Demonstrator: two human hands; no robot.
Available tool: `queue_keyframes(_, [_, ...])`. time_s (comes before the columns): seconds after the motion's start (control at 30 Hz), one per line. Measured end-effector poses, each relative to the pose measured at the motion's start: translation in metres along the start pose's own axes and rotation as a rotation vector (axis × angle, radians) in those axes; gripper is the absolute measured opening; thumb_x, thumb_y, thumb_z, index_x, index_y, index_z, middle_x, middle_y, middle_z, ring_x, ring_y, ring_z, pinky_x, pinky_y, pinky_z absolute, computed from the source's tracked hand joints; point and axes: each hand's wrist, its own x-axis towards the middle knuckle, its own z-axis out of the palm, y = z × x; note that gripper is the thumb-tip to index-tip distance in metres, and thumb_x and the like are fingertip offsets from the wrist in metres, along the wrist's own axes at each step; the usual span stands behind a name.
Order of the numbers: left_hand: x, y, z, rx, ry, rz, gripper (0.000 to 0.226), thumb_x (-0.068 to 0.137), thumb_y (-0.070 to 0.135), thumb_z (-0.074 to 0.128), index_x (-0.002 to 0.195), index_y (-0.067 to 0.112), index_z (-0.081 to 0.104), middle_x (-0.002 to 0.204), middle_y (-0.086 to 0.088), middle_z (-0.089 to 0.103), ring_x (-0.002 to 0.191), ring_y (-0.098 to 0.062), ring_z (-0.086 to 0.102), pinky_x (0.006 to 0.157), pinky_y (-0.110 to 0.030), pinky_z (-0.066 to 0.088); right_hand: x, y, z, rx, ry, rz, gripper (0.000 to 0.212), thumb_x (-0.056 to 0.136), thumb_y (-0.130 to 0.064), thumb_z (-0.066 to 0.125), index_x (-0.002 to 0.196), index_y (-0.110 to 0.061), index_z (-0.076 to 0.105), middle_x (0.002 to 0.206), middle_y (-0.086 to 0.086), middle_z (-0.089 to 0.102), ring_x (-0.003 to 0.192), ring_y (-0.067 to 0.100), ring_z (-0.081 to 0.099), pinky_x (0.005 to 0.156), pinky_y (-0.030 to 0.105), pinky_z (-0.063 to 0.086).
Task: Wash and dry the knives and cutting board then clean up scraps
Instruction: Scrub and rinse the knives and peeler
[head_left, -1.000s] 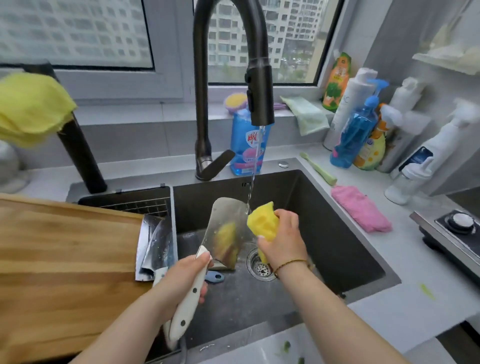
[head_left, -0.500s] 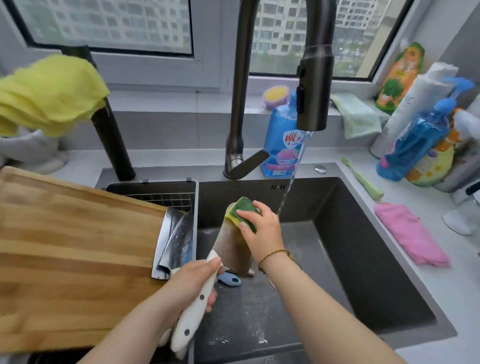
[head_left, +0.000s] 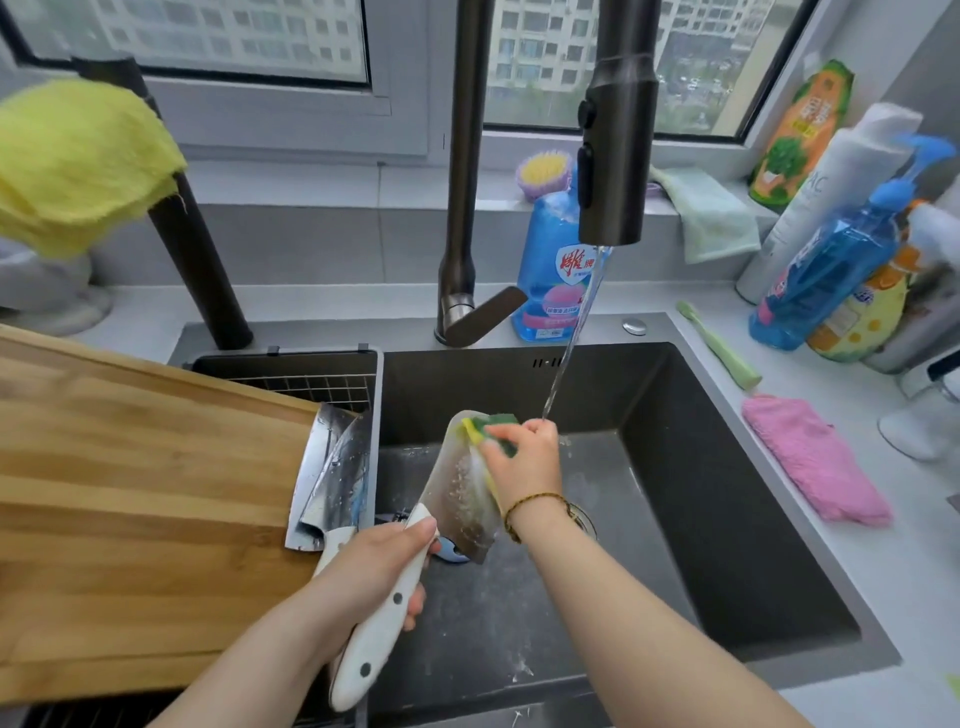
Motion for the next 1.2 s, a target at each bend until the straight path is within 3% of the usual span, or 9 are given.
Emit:
queue_keyframes(0.17, [0.001, 0.002, -0.005, -0.002, 0.005, -0.015, 0.033, 0.096, 0.034, 0.041, 0.083, 0.007, 0.055, 0.04, -0.007, 0.047, 0.032, -0.015, 0.042, 0.037, -0.018, 0.037, -0.031, -0.004, 0.013, -0.026, -0.138, -0.123, 0.023, 0.088, -0.02, 0.059, 0.107, -0.011, 0.067, 0.098, -0.001, 0.03, 0.086, 0.009, 0.038, 0.073, 0.006, 0.028])
queue_keyframes(0.37, [-0.005, 0.002, -0.001, -0.01, -0.027, -0.003, 0.032, 0.094, 0.035, 0.045, 0.084, 0.007, 0.056, 0.044, -0.006, 0.049, 0.034, -0.015, 0.044, 0.039, -0.019, 0.039, -0.008, -0.011, 0.0, 0.004, 0.036, -0.001, 0.023, 0.09, -0.021, 0.056, 0.107, -0.01, 0.066, 0.102, -0.002, 0.03, 0.088, 0.01, 0.04, 0.084, 0.018, 0.039])
queue_keyframes(0.53, [-0.008, 0.015, -0.009, 0.011, -0.015, 0.03, 0.028, 0.096, 0.033, 0.042, 0.084, 0.009, 0.051, 0.041, -0.004, 0.048, 0.032, -0.012, 0.042, 0.037, -0.017, 0.037, -0.039, -0.013, 0.013, 0.071, -0.012, -0.186, 0.022, 0.087, -0.015, 0.06, 0.106, -0.007, 0.067, 0.099, -0.001, 0.032, 0.088, 0.009, 0.04, 0.072, 0.002, 0.032])
queue_keyframes(0.7, [-0.016, 0.019, -0.006, 0.126, -0.07, 0.087, 0.011, 0.093, 0.022, 0.05, 0.085, 0.014, 0.048, 0.048, -0.001, 0.051, 0.04, -0.009, 0.045, 0.045, -0.019, 0.04, -0.011, -0.024, -0.002, 0.218, 0.138, -0.008, 0.022, 0.088, -0.014, 0.057, 0.108, -0.006, 0.064, 0.104, 0.0, 0.031, 0.09, 0.008, 0.038, 0.072, 0.005, 0.027])
queue_keyframes(0.87, [-0.022, 0.02, 0.0, -0.028, -0.057, 0.085, 0.007, 0.091, 0.011, 0.053, 0.093, 0.008, 0.048, 0.066, -0.007, 0.057, 0.042, -0.01, 0.054, 0.043, -0.019, 0.044, -0.024, -0.024, 0.001, 0.191, 0.029, -0.023, 0.024, 0.088, -0.014, 0.057, 0.11, -0.009, 0.063, 0.104, 0.0, 0.031, 0.088, 0.008, 0.039, 0.073, 0.006, 0.028])
queue_keyframes(0.93, [-0.015, 0.02, -0.003, 0.152, 0.065, 0.147, 0.009, 0.091, 0.016, 0.054, 0.093, 0.011, 0.048, 0.071, -0.004, 0.059, 0.044, -0.011, 0.055, 0.042, -0.019, 0.043, -0.029, -0.016, 0.002, 0.184, -0.008, -0.003, 0.022, 0.087, -0.014, 0.058, 0.108, -0.009, 0.065, 0.104, 0.001, 0.033, 0.083, 0.007, 0.04, 0.076, 0.008, 0.03])
queue_keyframes(1.0, [-0.008, 0.019, -0.01, 0.498, 0.236, 0.248, 0.014, 0.088, 0.03, 0.058, 0.089, 0.02, 0.048, 0.074, 0.003, 0.057, 0.058, -0.011, 0.055, 0.049, -0.02, 0.041, -0.033, -0.01, -0.001, 0.237, 0.04, 0.016, 0.019, 0.087, -0.013, 0.059, 0.104, -0.007, 0.065, 0.102, 0.0, 0.035, 0.077, 0.004, 0.04, 0.072, 0.006, 0.032])
queue_keyframes(1.07, [-0.005, 0.022, -0.015, 0.745, 0.351, 0.314, 0.02, 0.085, 0.045, 0.056, 0.087, 0.027, 0.049, 0.076, 0.01, 0.053, 0.072, -0.012, 0.052, 0.056, -0.023, 0.037, -0.035, -0.006, -0.006, 0.326, 0.169, 0.003, 0.017, 0.085, -0.011, 0.061, 0.101, -0.005, 0.066, 0.095, -0.004, 0.036, 0.075, -0.002, 0.041, 0.064, 0.001, 0.034])
queue_keyframes(1.2, [-0.003, 0.03, -0.016, 1.126, 0.461, 0.357, 0.036, 0.087, 0.059, 0.041, 0.091, 0.026, 0.054, 0.09, 0.008, 0.06, 0.088, -0.015, 0.056, 0.053, -0.023, 0.029, -0.038, -0.01, -0.017, 0.288, 0.395, -0.205, 0.013, 0.08, -0.003, 0.065, 0.093, -0.002, 0.068, 0.092, -0.018, 0.033, 0.082, -0.003, 0.043, 0.071, -0.005, 0.034])
